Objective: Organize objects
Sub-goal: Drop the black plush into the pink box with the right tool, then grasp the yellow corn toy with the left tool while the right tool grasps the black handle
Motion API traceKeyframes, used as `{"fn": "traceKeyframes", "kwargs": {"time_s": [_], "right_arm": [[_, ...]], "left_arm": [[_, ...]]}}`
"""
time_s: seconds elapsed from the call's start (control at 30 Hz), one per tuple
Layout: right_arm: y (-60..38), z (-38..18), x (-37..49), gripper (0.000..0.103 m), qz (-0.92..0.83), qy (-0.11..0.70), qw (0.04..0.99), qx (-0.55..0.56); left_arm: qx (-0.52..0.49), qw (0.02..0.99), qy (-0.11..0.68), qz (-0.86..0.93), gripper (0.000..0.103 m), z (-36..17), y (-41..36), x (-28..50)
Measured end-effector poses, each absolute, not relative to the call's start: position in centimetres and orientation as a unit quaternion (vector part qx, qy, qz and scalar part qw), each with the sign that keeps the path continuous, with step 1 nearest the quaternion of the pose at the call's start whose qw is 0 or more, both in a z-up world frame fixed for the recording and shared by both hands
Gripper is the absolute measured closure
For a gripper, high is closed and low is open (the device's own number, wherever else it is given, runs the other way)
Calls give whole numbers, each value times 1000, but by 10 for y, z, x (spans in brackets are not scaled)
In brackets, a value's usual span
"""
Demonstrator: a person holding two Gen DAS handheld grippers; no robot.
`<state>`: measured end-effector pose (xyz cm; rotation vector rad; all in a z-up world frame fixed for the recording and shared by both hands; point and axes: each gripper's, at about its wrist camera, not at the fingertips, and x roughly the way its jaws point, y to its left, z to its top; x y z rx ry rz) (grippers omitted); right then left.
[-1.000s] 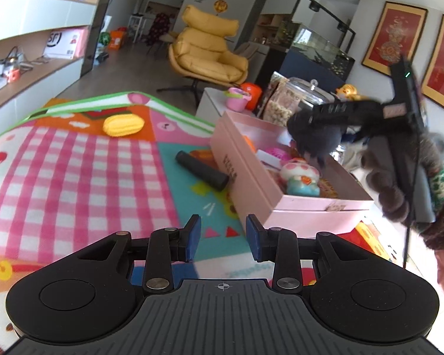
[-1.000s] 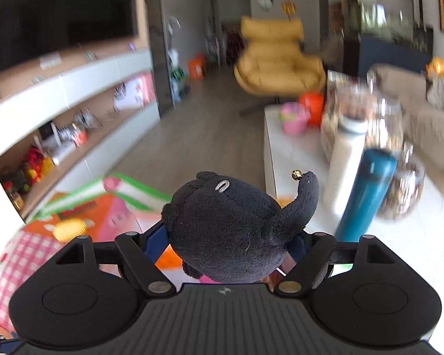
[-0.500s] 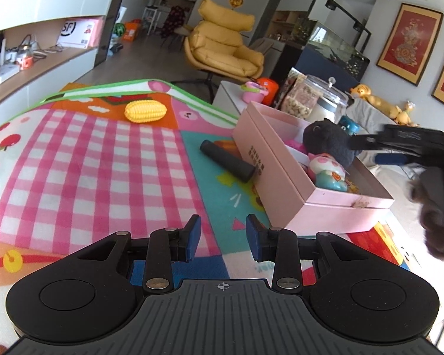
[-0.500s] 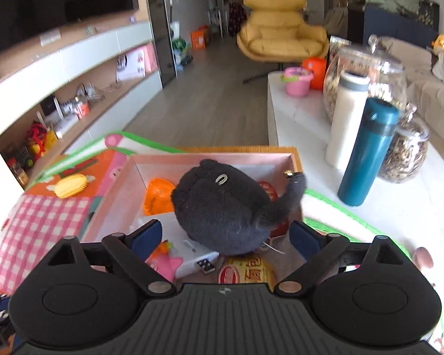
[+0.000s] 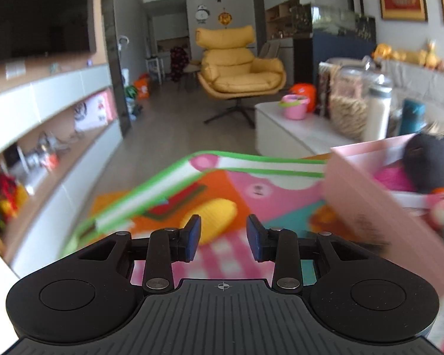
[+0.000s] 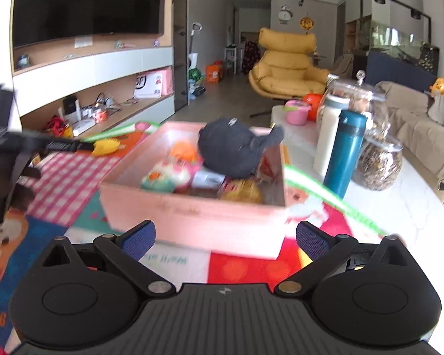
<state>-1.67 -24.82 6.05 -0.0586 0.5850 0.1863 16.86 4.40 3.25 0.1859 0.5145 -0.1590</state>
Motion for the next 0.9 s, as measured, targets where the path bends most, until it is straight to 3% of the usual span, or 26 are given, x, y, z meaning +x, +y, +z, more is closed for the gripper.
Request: {"fn": "traceKeyframes", "kwargs": {"time_s": [0.27, 0.47, 0.6, 0.67, 0.77, 0.83, 0.9], "right_arm": [[-226, 76, -13, 2, 152, 287, 944, -58], [-188, 106, 9, 2, 191, 274, 938, -93], [-147, 124, 39, 3, 216, 280, 928, -120], [-130, 129, 60, 8, 238, 306, 916, -107], [-106, 129, 94, 24, 254, 368, 891, -74], [-85, 124, 116, 43, 245, 394, 882, -83], [-63, 116, 138, 48, 231, 422, 872, -95]], "left_arm": [[112, 944, 292, -108, 62, 21, 51, 227], [69, 938, 323, -103, 62, 5, 62, 230], [20, 944, 318, -90, 68, 10, 78, 204], [-13, 940, 319, -115, 68, 17, 85, 175], [-6, 931, 349, -107, 68, 18, 82, 123], [-16, 927, 358, -112, 68, 16, 85, 86], [-21, 928, 356, -105, 68, 14, 87, 56]]}}
